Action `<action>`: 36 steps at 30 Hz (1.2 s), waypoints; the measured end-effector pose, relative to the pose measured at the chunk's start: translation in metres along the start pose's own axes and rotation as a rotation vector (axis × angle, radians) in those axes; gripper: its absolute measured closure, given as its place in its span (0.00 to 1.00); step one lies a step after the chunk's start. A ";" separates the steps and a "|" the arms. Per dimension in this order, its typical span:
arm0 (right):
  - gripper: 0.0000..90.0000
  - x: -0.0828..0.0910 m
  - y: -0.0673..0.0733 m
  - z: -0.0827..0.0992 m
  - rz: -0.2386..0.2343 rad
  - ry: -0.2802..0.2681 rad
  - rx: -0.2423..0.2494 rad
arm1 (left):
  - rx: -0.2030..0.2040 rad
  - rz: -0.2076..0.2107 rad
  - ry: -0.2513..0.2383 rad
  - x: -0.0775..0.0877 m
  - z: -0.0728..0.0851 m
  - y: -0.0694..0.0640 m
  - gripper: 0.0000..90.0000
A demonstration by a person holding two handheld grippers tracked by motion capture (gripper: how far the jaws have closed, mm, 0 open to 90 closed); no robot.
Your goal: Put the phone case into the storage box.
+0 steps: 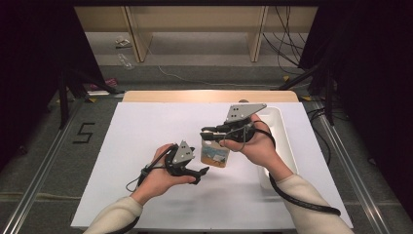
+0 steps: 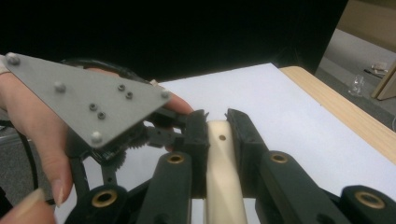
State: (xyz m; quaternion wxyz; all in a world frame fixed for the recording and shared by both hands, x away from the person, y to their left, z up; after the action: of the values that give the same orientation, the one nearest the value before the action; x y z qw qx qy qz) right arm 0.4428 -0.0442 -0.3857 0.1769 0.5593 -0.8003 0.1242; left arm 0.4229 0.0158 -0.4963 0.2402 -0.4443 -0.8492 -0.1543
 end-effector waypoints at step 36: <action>0.89 -0.004 0.007 0.000 -0.044 -0.006 -0.022 | -0.084 0.108 -0.058 -0.012 -0.003 -0.001 0.54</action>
State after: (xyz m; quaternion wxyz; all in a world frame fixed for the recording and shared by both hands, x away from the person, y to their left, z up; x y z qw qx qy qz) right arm 0.4373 -0.0382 -0.3879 0.1831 0.5754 -0.7896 0.1097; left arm 0.4282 0.0056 -0.5006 0.2048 -0.5035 -0.8233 -0.1636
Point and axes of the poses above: each handheld gripper's, and its own axes: x roughly backward along the jaws, z roughly out of its underside, y roughly to its left, the point moved 10 cm from there along -x, roughly forward along the jaws, and after that the axes turned 3 degrees about z, right-handed, at the moved point
